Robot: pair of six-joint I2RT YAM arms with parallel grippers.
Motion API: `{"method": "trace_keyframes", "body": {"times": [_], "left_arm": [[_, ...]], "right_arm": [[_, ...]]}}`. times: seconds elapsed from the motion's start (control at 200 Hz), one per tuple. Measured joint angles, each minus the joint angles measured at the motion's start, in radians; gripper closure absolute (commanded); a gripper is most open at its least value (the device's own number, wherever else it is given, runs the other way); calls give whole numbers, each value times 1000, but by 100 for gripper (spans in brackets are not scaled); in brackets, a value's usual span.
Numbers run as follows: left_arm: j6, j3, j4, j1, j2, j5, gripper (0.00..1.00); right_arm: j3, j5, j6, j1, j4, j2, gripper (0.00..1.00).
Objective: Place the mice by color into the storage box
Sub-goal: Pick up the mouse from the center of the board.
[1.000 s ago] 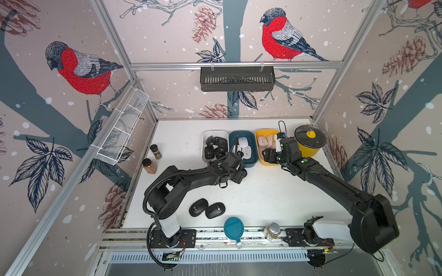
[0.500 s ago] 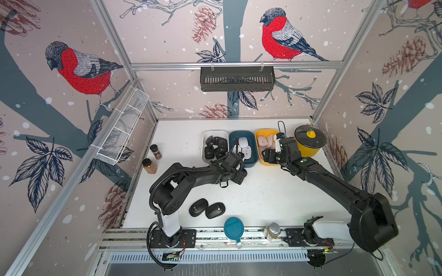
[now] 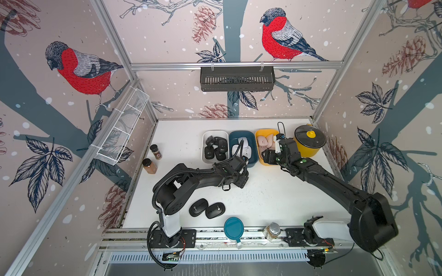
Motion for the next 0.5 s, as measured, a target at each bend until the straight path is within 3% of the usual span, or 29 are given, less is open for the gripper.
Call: {"method": "trace_keyframes", "body": {"times": [0.21,0.5], "left_arm": [[-7,38,-7,-6,26,-52,25],[-23,31,-9,-13,27,-79,45]], "right_arm": [[-1,0,0,0,0,0,25],[-6,0,0,0,0,6,25]]}}
